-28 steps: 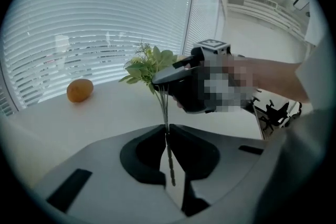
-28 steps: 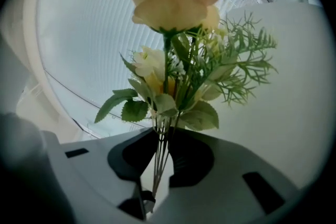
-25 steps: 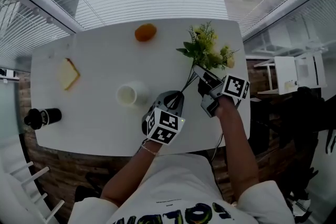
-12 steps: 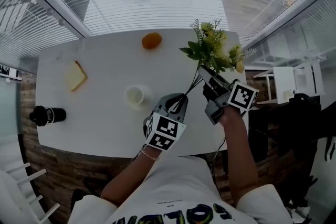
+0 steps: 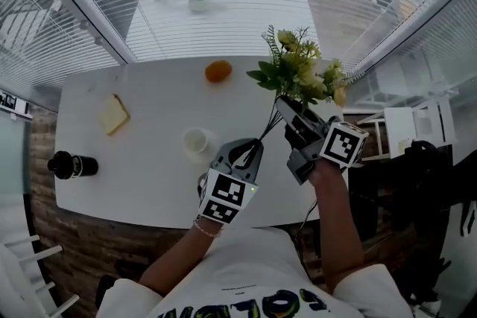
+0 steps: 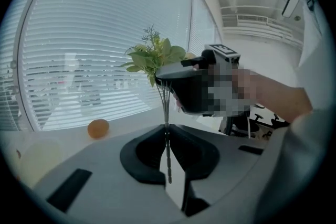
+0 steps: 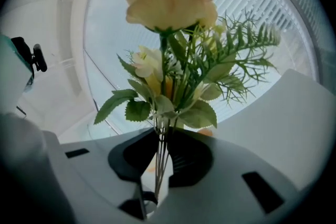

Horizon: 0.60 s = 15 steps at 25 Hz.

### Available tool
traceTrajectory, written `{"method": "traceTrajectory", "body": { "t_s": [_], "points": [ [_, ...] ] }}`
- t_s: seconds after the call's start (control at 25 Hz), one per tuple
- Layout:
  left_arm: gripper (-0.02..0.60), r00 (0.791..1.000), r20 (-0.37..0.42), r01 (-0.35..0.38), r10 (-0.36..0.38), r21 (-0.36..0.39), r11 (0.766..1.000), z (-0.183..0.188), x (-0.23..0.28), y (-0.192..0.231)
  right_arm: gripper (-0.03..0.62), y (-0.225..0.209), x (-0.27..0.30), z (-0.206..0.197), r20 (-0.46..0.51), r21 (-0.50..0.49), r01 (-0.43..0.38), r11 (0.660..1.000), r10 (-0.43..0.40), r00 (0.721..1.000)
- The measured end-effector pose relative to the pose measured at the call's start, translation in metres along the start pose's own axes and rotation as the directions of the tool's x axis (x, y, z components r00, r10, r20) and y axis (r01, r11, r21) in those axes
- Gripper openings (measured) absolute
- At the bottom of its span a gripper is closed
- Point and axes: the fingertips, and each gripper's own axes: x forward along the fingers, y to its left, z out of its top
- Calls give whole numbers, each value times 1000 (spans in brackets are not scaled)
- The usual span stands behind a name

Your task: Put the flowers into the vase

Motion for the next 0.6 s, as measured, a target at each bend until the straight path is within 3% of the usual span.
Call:
{"method": "traceTrajectory", "body": {
  "t_s": [0.4,0.6],
  "points": [
    [37,993,101,-59,59,-4,998,38,-47,28,63,77,29,21,-15,-144,-87,986,86,996],
    [62,979,157,-126,127,-17,992,49,-77,39,63,117,36,29,-11,-197,-158,968,159,987]
  ]
}}
